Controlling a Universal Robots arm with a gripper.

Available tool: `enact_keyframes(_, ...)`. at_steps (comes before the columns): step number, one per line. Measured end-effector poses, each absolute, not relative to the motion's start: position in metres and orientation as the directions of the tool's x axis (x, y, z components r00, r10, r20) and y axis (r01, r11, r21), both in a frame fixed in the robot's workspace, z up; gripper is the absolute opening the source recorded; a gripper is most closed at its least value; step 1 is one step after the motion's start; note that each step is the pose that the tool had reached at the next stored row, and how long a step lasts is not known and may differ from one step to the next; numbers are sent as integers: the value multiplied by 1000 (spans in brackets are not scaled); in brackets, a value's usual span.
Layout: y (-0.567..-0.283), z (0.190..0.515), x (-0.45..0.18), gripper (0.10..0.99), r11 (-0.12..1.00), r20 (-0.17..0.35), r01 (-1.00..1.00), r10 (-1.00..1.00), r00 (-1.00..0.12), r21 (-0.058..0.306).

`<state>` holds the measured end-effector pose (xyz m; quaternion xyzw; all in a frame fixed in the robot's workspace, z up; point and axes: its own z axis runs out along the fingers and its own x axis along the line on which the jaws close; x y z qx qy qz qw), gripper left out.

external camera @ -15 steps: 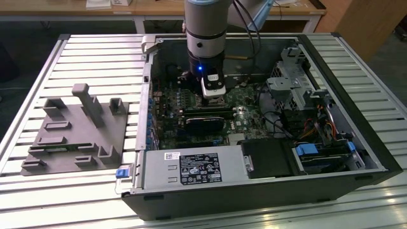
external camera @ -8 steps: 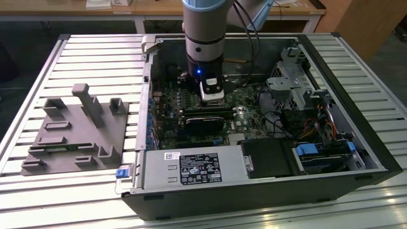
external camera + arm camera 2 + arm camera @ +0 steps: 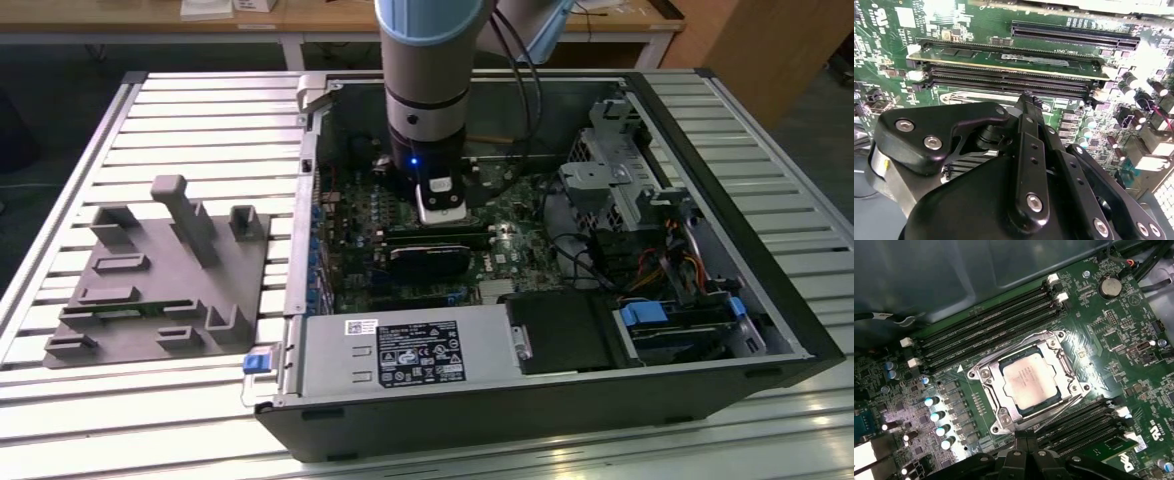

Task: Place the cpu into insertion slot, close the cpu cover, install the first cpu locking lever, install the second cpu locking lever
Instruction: 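Install the second cpu locking lever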

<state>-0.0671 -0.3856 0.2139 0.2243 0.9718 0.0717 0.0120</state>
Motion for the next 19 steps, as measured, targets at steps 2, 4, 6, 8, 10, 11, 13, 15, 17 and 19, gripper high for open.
enact_keyframes(2, -388, 213, -68, 106, 887, 14, 434, 438, -899, 156)
enact_keyframes(4, -390, 212, -69, 106, 885, 19, 434, 437, -899, 166)
enact_keyframes(6, -392, 210, -70, 106, 884, 23, 434, 437, -899, 173)
enact_keyframes(8, -395, 208, -71, 106, 882, 27, 434, 437, -899, 181)
enact_keyframes(10, -396, 207, -72, 106, 881, 30, 434, 437, -899, 188)
enact_keyframes(11, -396, 206, -73, 106, 880, 32, 434, 437, -899, 192)
enact_keyframes(13, -396, 205, -73, 106, 879, 36, 434, 436, -899, 199)
enact_keyframes(15, -396, 203, -75, 106, 877, 39, 434, 436, -899, 205)
enact_keyframes(17, -396, 201, -77, 106, 876, 42, 434, 436, -899, 211)
enact_keyframes(19, -396, 199, -78, 106, 875, 44, 434, 436, -899, 215)
